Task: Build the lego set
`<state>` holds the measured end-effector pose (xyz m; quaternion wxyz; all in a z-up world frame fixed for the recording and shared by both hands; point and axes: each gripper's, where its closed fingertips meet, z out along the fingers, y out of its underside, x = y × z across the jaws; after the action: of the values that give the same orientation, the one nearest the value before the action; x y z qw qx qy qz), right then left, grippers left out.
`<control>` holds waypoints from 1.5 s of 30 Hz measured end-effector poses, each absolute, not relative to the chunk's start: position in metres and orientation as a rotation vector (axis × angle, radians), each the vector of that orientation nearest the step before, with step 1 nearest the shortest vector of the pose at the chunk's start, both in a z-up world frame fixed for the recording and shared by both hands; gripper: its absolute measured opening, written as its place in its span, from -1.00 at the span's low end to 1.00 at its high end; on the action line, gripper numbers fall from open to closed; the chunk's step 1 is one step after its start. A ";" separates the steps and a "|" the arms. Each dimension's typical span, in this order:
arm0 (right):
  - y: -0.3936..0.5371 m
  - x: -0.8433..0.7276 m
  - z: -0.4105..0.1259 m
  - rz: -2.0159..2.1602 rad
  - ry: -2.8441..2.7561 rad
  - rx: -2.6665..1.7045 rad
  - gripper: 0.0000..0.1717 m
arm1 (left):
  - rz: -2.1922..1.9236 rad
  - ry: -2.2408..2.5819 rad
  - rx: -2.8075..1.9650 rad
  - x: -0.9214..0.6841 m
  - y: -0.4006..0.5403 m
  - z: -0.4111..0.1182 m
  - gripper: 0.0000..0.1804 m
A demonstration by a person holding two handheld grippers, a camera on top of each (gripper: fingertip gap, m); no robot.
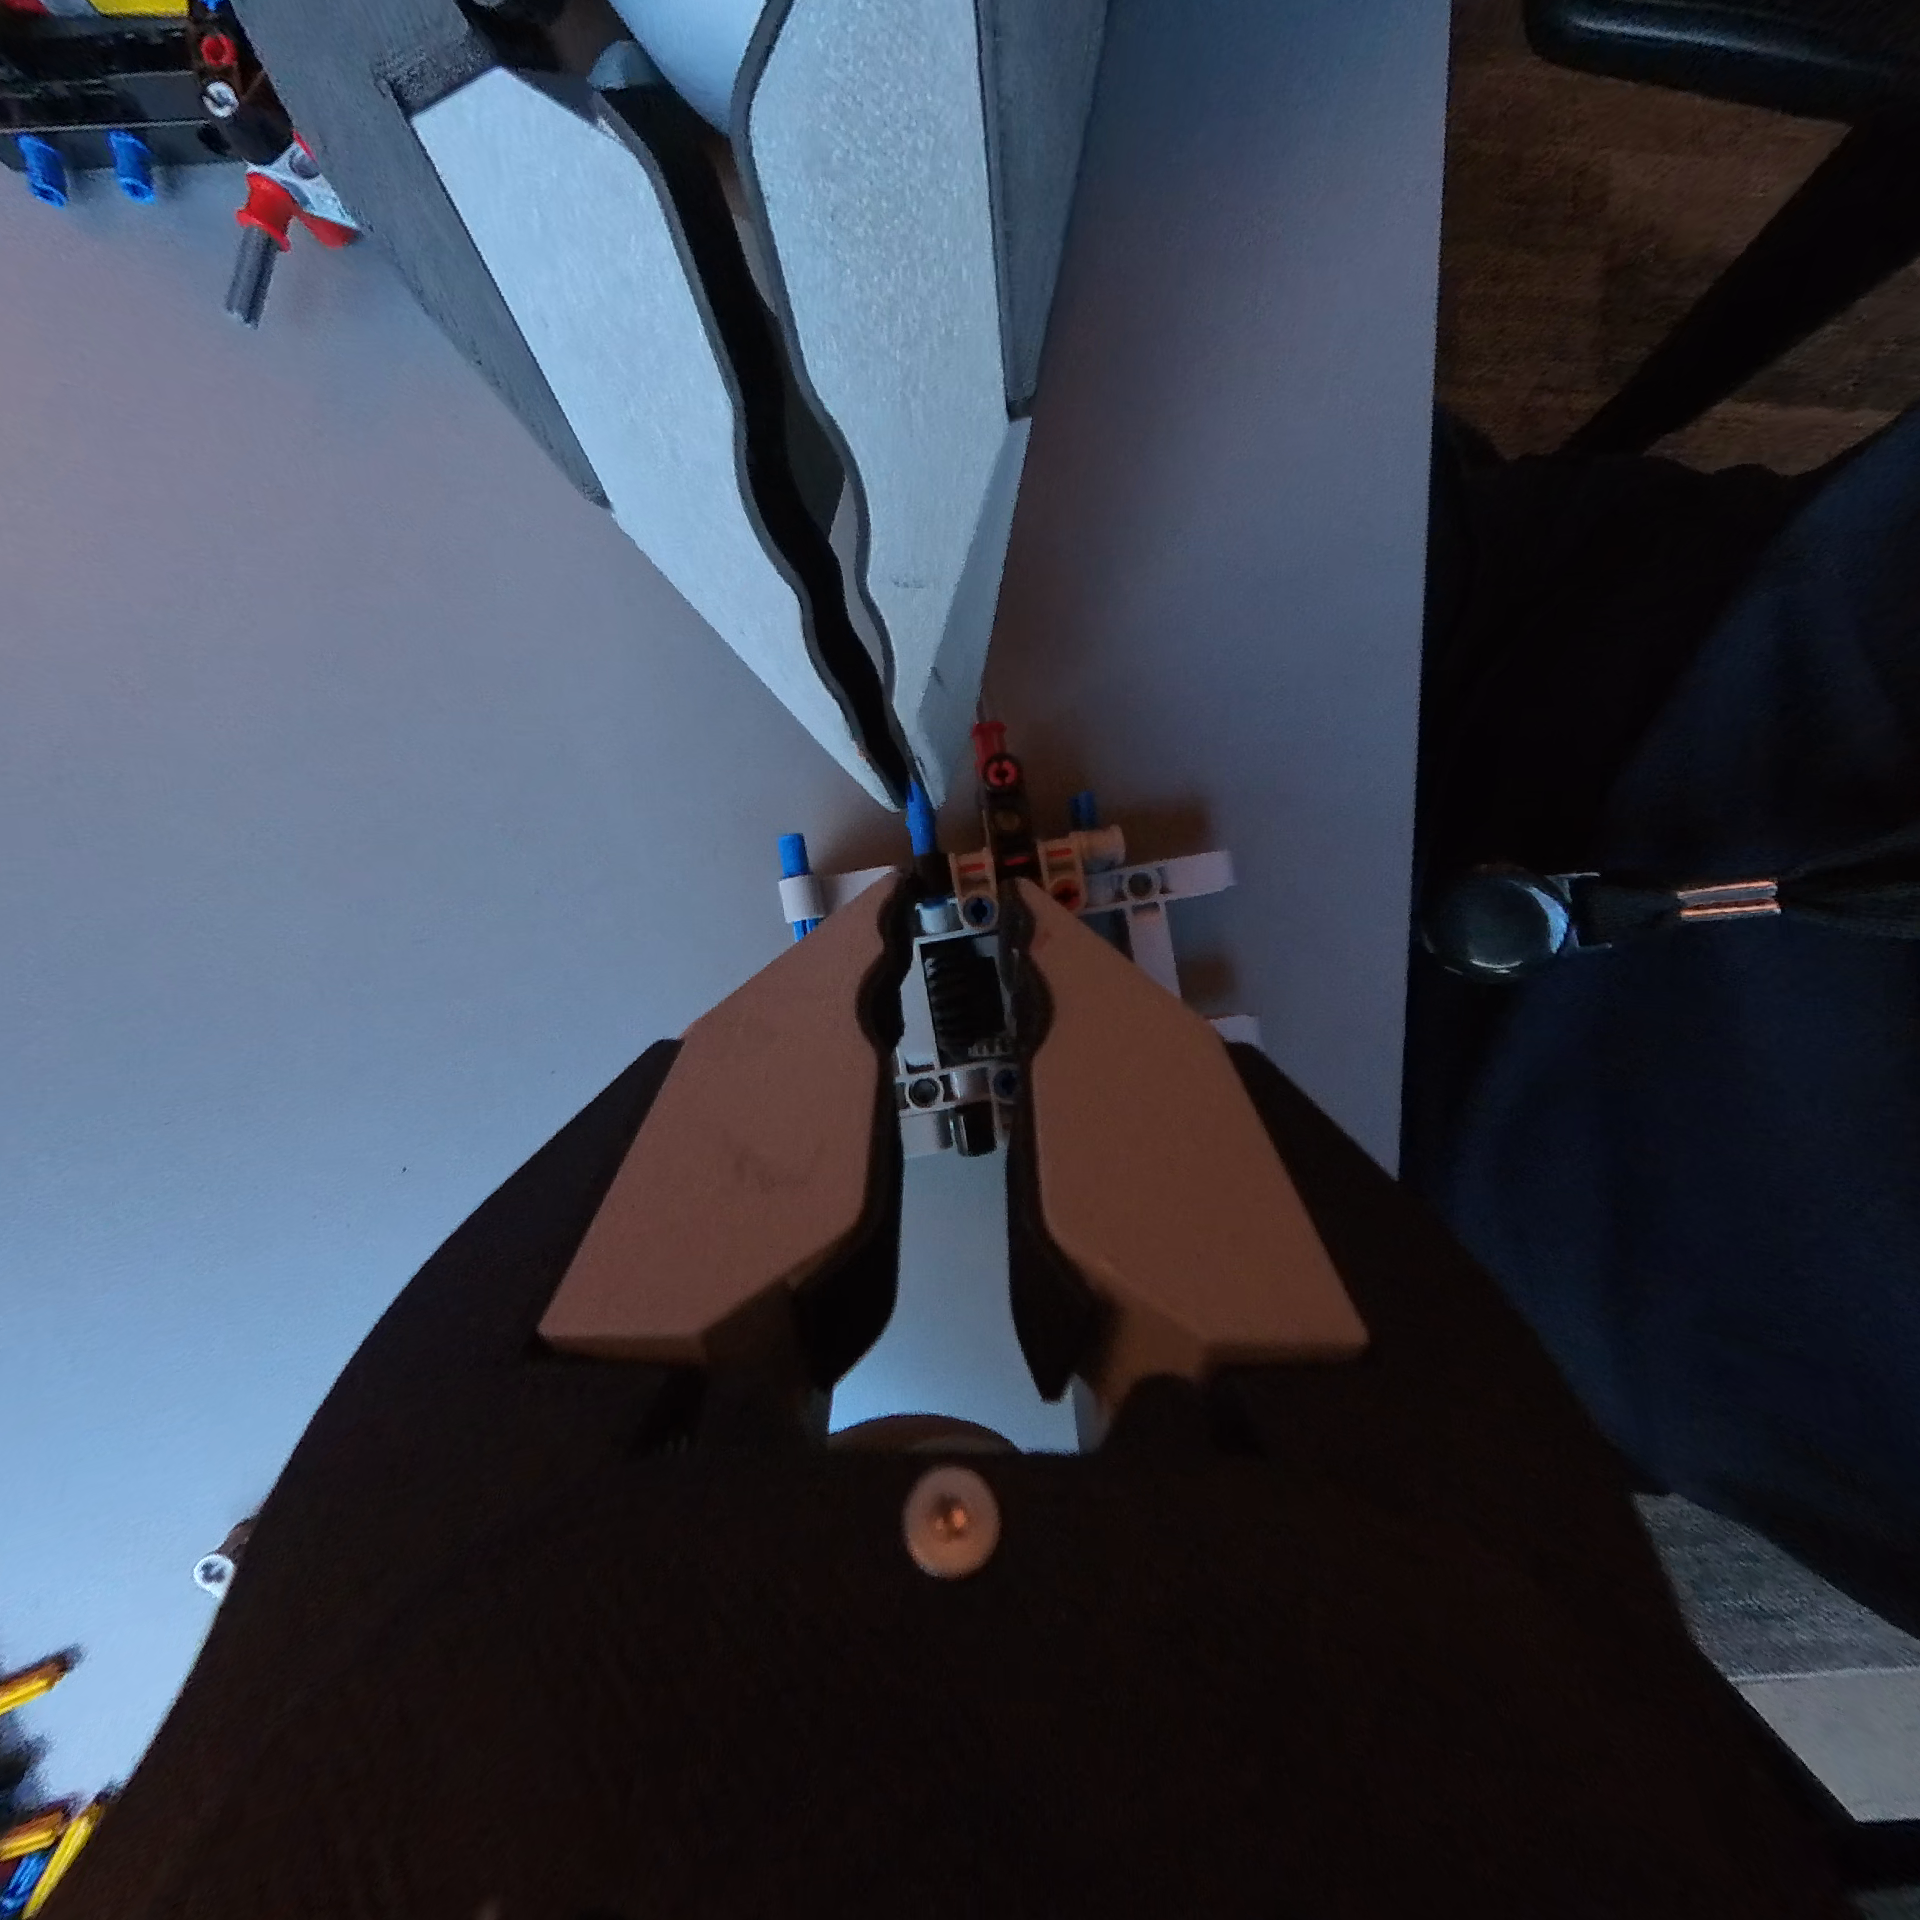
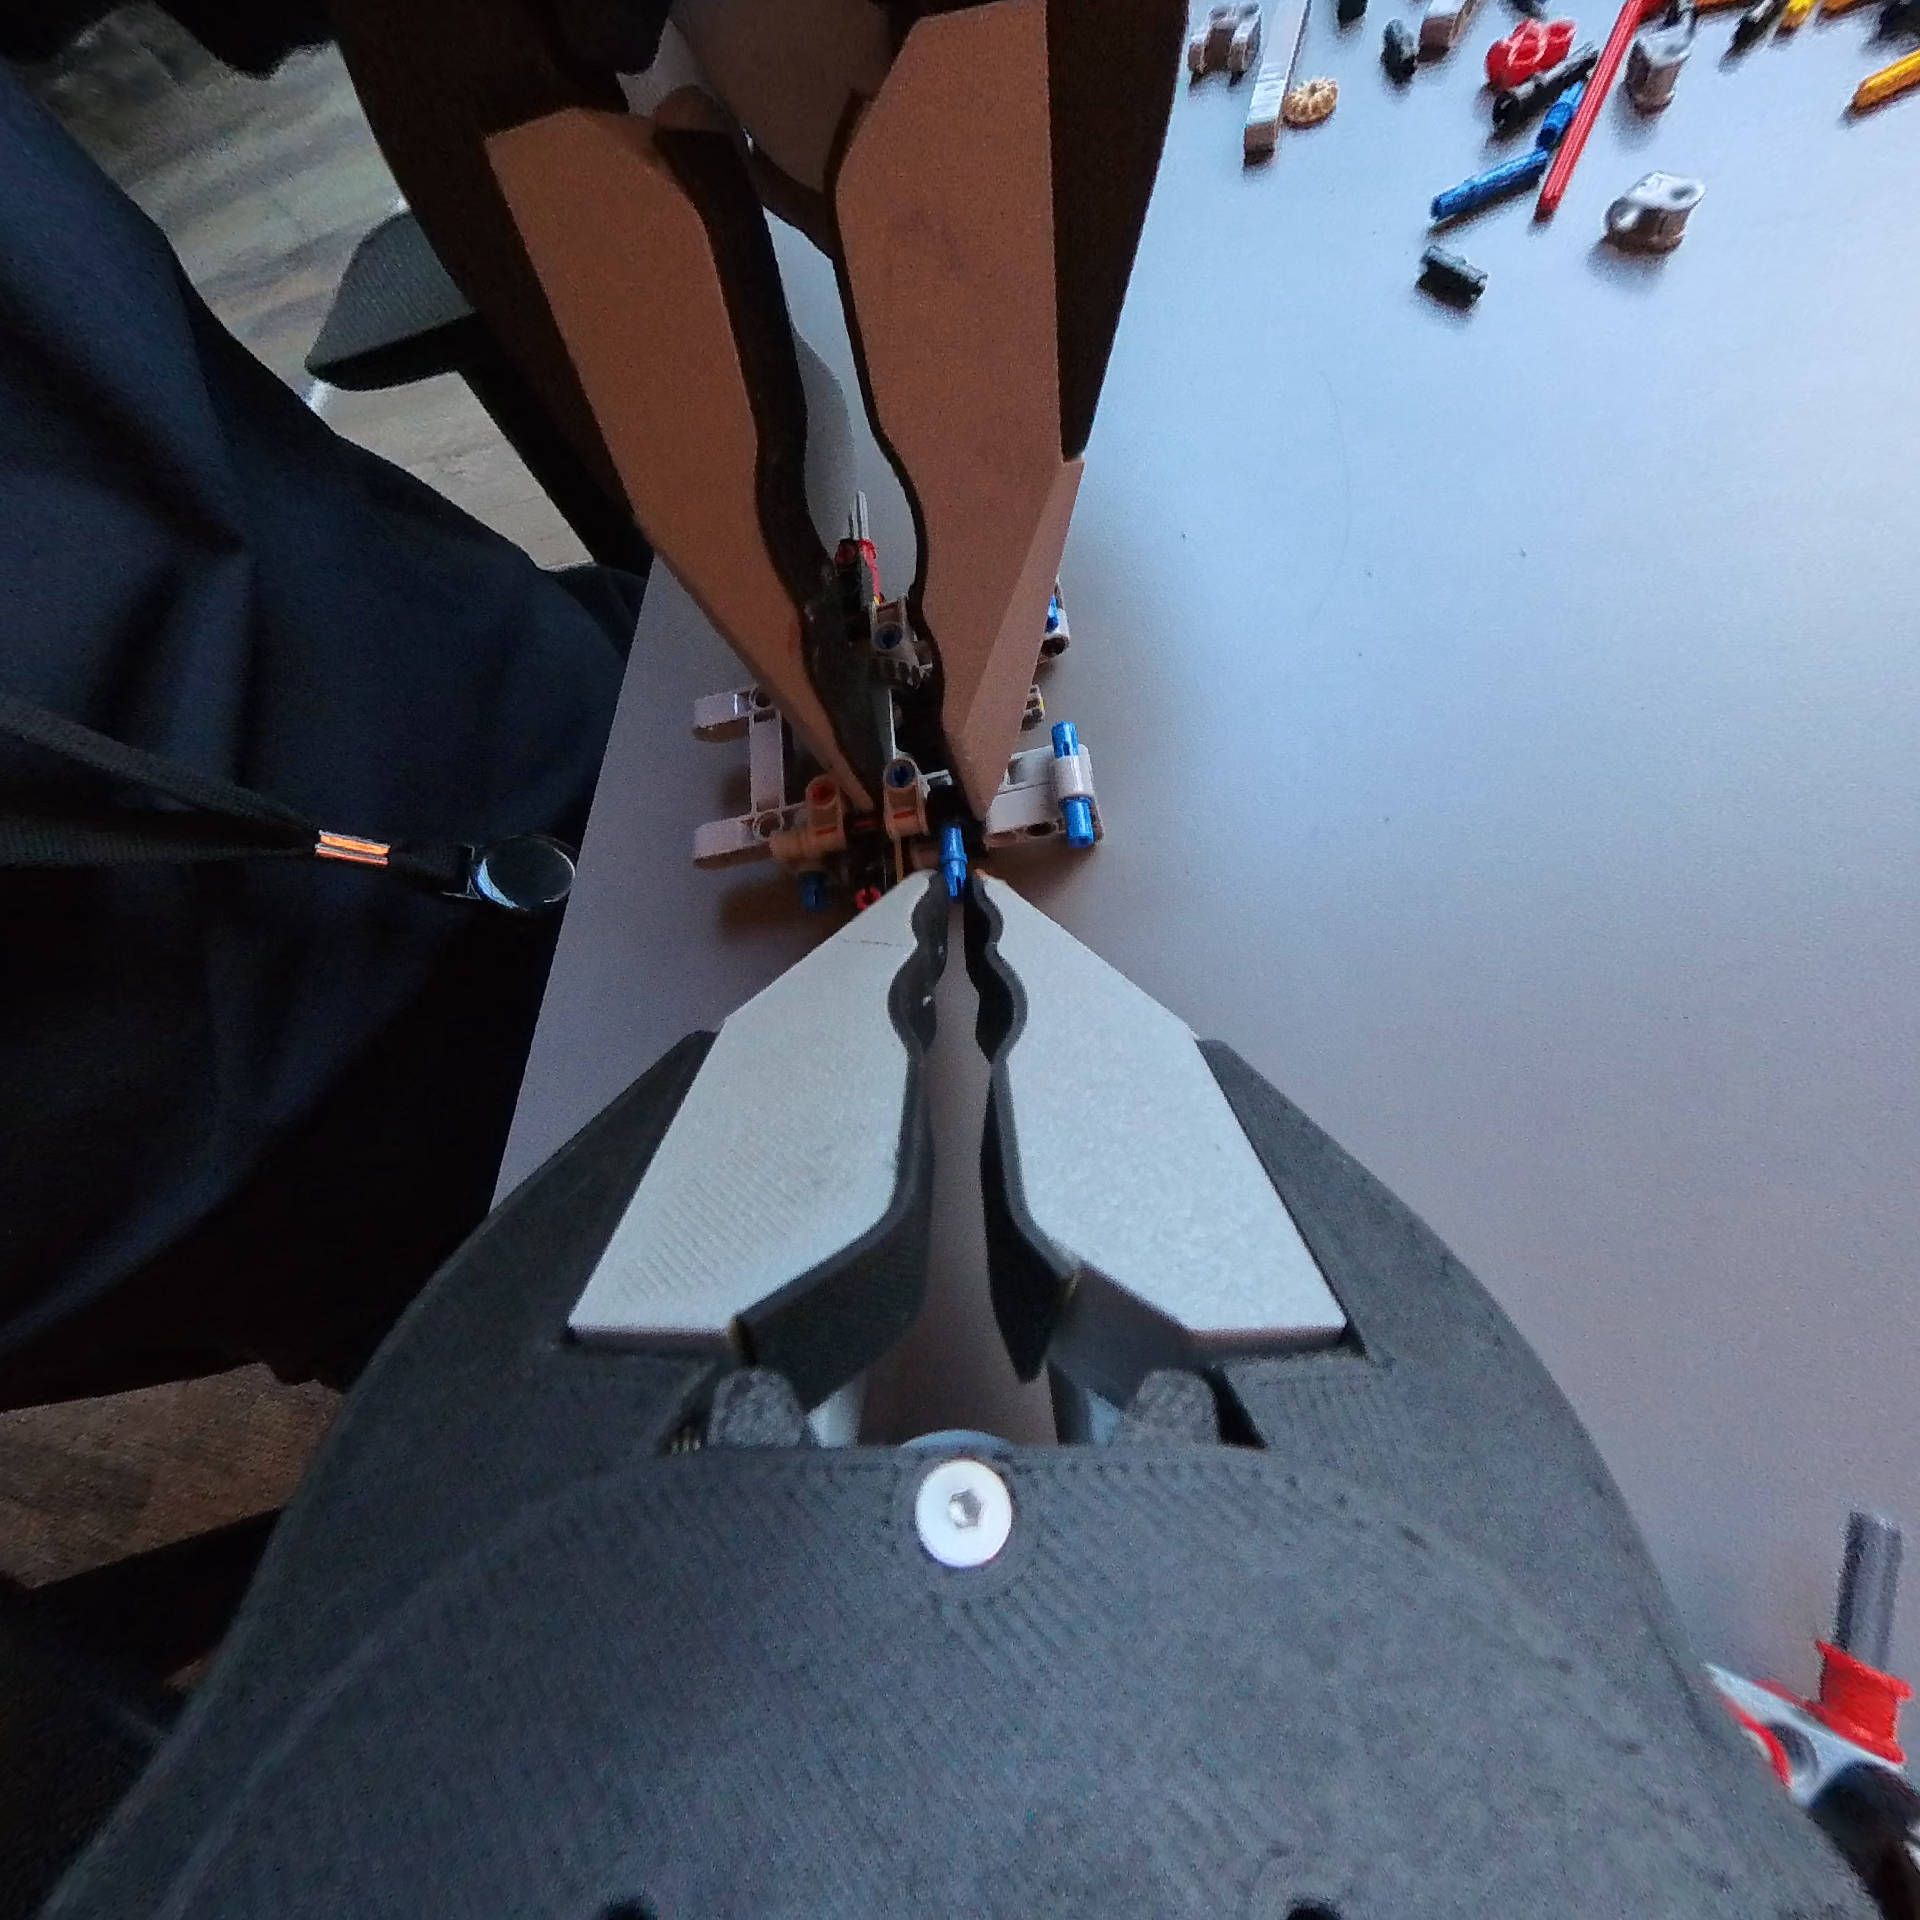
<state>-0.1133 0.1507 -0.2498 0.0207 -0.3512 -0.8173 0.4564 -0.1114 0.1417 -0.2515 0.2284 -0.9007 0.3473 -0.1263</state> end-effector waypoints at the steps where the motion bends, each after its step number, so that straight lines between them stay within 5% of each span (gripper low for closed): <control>1: 0.150 -0.114 -0.250 1.416 -2.535 -1.089 -1.00 | -0.353 0.953 -2.480 -0.112 0.141 -0.251 -0.86; 19: 0.154 -0.124 -0.244 1.510 -2.477 -1.128 -1.00 | -0.390 0.852 -2.466 -0.118 0.149 -0.248 -0.85; 22: 0.164 -0.128 -0.232 1.596 -2.375 -1.129 -0.89 | -0.371 0.841 -2.444 -0.122 0.152 -0.240 -0.68; 28: 0.190 -0.137 -0.214 1.751 -2.176 -1.222 -0.84 | -0.314 0.782 -2.420 -0.139 0.147 -0.219 -0.66; 45: 0.214 -0.145 -0.211 1.507 -2.047 -1.117 -0.86 | -0.102 0.076 -2.380 -0.264 0.050 -0.223 -0.71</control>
<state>-0.1449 0.2136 -0.2114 0.1816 -0.3956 -0.7250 0.5338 -0.2641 0.0502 -0.2227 0.3700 -0.9277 0.0296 -0.0398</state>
